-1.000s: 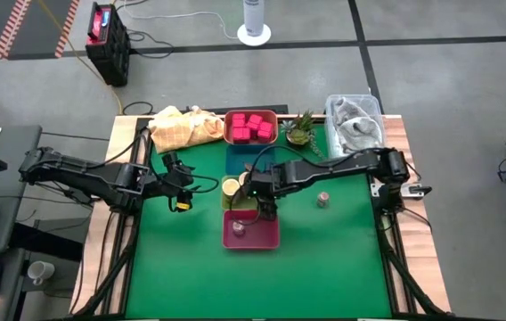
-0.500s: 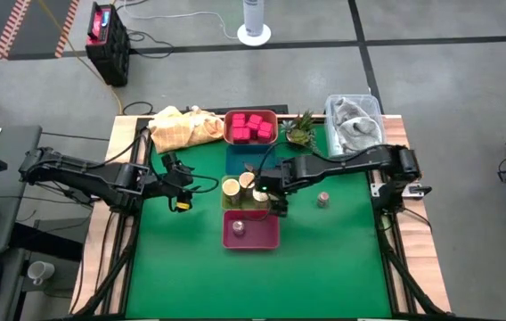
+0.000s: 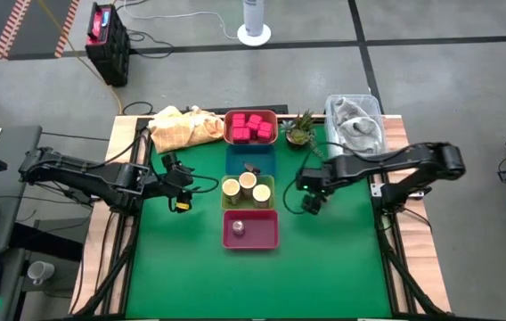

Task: Sort spices by type
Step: Put the brown seasoning bottle into the red bin

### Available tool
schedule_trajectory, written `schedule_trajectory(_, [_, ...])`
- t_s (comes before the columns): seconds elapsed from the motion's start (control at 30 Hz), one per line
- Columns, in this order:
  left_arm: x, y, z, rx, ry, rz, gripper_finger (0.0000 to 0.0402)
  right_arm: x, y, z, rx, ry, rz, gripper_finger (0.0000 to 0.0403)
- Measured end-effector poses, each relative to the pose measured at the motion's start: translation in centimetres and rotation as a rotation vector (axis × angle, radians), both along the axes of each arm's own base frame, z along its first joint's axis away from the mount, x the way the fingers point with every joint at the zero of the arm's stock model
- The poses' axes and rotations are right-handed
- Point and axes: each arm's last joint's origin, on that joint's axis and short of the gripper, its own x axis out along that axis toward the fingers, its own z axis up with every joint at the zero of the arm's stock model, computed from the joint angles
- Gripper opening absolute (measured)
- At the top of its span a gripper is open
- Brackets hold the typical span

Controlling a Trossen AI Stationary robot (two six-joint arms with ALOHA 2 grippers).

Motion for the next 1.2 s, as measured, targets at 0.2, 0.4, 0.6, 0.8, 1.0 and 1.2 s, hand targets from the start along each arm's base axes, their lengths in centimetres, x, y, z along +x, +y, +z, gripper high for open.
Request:
schedule_trajectory(0.2, [0.0, 0.0, 0.0, 0.0, 0.0, 0.0, 0.0265, -2.2, 0.0, -1.9, 0.014, -0.03, -0.061, 0.0373])
schedule_trajectory(0.4, [0.0, 0.0, 0.0, -0.001, 0.0, 0.001, 0.0265, -3.2, 0.1, -4.1, 0.034, -0.001, -0.084, 0.0372])
schedule_trajectory(0.6, [-0.2, 0.0, -0.2, -0.008, 0.017, 0.012, 0.0265, -3.7, 0.1, -4.8, 0.065, 0.022, -0.099, 0.035])
schedule_trajectory(0.8, [-0.2, 0.0, -0.2, -0.013, 0.013, 0.017, 0.0265, -3.7, 0.2, -4.9, 0.081, 0.025, -0.093, 0.0253])
schedule_trajectory(1.0, [-0.2, 0.0, -0.2, -0.015, 0.012, 0.018, 0.0265, -3.5, 0.4, -4.5, 0.122, 0.016, -0.105, 0.0192])
schedule_trajectory(1.2, [-0.1, 0.0, -0.2, -0.019, 0.007, 0.023, 0.0265, -1.6, 1.6, -1.5, 0.133, -0.096, -0.053, 0.0192])
